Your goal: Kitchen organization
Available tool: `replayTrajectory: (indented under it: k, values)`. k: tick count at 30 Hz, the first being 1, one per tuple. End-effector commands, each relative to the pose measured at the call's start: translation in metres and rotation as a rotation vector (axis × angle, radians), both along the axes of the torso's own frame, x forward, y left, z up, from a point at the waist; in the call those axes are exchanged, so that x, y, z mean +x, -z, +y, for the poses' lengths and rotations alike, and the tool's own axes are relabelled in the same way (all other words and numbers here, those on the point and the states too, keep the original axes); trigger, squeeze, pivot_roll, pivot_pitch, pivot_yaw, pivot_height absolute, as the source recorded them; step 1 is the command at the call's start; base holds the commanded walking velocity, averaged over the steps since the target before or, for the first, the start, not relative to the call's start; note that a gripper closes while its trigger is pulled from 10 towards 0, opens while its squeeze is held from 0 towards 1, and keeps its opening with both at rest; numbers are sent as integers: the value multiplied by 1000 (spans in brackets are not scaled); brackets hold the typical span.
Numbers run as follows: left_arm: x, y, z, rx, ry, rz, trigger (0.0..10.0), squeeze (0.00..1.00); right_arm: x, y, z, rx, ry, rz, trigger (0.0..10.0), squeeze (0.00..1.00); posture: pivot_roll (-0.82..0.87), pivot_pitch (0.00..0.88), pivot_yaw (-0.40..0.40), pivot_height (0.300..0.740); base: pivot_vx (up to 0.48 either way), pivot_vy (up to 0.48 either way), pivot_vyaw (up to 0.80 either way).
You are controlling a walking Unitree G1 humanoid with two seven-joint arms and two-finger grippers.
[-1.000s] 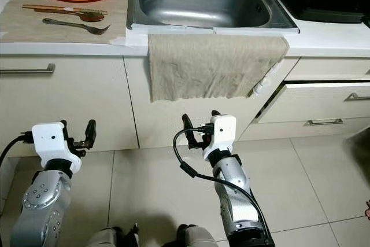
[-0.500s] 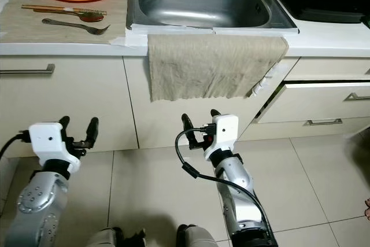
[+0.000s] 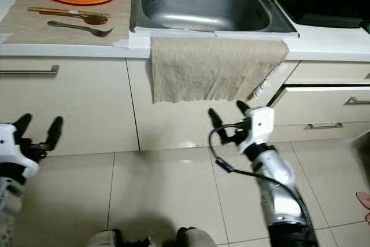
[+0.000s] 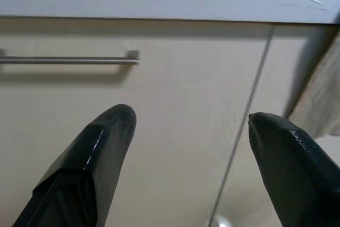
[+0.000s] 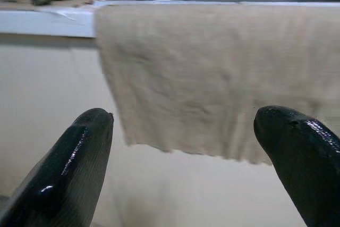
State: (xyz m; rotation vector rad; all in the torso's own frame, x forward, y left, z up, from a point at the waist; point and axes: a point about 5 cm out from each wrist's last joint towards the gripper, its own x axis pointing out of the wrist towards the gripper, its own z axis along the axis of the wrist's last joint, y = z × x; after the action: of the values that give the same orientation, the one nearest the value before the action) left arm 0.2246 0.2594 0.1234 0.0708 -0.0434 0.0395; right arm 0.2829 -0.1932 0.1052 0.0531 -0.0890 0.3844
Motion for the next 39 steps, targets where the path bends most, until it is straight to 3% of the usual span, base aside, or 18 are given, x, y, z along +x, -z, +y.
replayTrajectory:
  k: [1, 9, 14, 17, 19, 20, 25, 27, 33, 39]
  values:
    - [-2, 5, 1, -9, 12, 20, 10000, 0, 0, 3, -5, 7, -2, 15, 10000, 0, -90, 121, -70, 740, 0, 0, 0]
    - [-3, 3, -1, -12, 33, 18, 10000, 0, 2, -3, -11, 25, 12, -4, 10000, 0, -93, 123, -70, 740, 0, 0, 0]
    - [1, -9, -3, -34, 55, -27, 10000, 0, 4, -13, -11, 87, 29, -44, 10000, 0, -95, 124, -70, 740, 0, 0, 0]
    - [1, -15, -3, 3, 94, -38, 10000, 0, 3, -18, -11, 104, 21, -63, 10000, 0, -96, 123, -67, 740, 0, 0, 0]
    - [6, -34, 0, 65, 141, -67, 10000, 0, 4, -31, -9, 91, -21, -108, 10000, 0, -95, 126, -65, 740, 0, 0, 0]
    - [6, -34, 0, 65, 141, -67, 10000, 0, 4, -31, -9, 91, -21, -108, 10000, 0, -95, 126, -65, 740, 0, 0, 0]
    - [20, -72, 11, 90, 155, -147, 10000, 0, 18, -71, -12, 161, -23, -204, 10000, 0, -98, 119, -61, 740, 0, 0, 0]
    - [26, -85, 14, 55, 135, -185, 10000, 0, 24, -79, -15, 203, -8, -209, 10000, 0, -97, 120, -63, 740, 0, 0, 0]
    - [31, -92, 14, 14, 121, -201, 10000, 0, 25, -80, -12, 204, -17, -195, 10000, 0, -93, 119, -64, 740, 227, 0, 0]
    - [30, -90, 7, 13, 145, -166, 10000, 0, 26, -76, -7, 144, -1, -174, 10000, 0, -87, 128, -60, 740, 401, 0, 133]
